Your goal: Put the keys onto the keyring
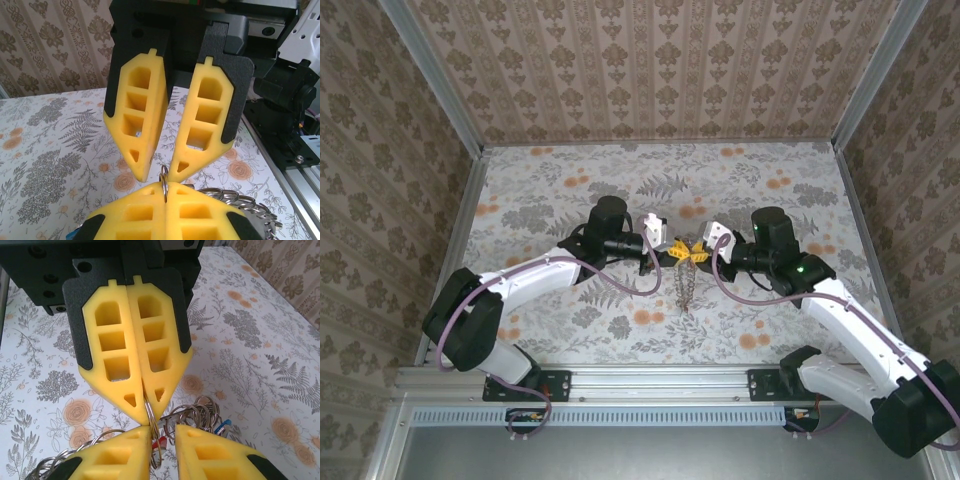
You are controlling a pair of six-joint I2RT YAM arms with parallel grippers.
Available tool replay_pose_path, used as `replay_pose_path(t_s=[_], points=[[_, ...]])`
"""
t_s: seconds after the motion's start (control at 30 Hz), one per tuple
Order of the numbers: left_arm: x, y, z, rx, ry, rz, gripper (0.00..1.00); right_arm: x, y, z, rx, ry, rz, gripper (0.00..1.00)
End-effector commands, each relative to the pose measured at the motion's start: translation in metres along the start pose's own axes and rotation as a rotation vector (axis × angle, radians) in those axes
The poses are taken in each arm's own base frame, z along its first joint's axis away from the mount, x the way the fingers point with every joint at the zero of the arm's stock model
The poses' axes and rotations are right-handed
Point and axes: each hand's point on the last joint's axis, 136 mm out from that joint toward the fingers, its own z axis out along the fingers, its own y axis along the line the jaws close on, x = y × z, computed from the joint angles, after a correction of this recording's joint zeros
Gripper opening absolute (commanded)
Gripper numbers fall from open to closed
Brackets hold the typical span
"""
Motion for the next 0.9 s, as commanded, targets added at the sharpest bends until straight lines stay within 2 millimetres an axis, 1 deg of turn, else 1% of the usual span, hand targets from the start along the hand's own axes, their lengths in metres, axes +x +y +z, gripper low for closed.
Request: replay_pose_path(t_s=[0.0, 0.07, 0.13, 0.17, 0.23, 0.33, 0.47, 0.57, 0.67, 0.87], points=[[-0.022, -0.006, -0.004, 0.040, -0.065, 0.042, 0.00, -0.004, 0.002, 0.001, -0.031, -0.011, -0.041, 0.21], [-0.023, -0.007, -0.004, 0.042, -0.066, 0.043, 0.00, -0.004, 0.001, 0.002, -0.033, -0.006, -0.042, 0.17], [-0.024, -0.008, -0.004, 0.048, -0.070, 0.047, 0.00, -0.005, 0.001, 0.003, -0.037, -0.009, -0.043, 0.10], [-0.025, -0.008, -0.005, 0.049, -0.071, 0.048, 0.00, -0.005, 0.001, 0.004, -0.039, -0.011, -0.043, 0.08], [-0.024, -0.008, -0.005, 0.050, -0.067, 0.046, 0.00, -0.007, 0.001, 0.004, -0.040, -0.019, -0.044, 0.00], [-0.021, -0.007, -0.005, 0.043, -0.046, 0.045, 0.00, -0.008, 0.000, 0.002, -0.033, -0.019, -0.045, 0.00], [-0.009, -0.002, -0.006, 0.005, 0.041, 0.037, 0.13, -0.007, -0.002, 0.000, -0.019, 0.008, -0.041, 0.00], [-0.001, -0.002, -0.008, -0.002, 0.124, 0.048, 0.17, -0.005, -0.002, -0.001, -0.019, 0.039, -0.045, 0.00], [0.001, -0.003, -0.008, 0.007, 0.175, 0.058, 0.17, -0.005, -0.002, -0.001, -0.019, 0.050, -0.048, 0.00], [-0.001, -0.001, -0.006, 0.005, 0.198, 0.072, 0.18, -0.008, 0.000, 0.000, -0.024, 0.046, -0.051, 0.00]])
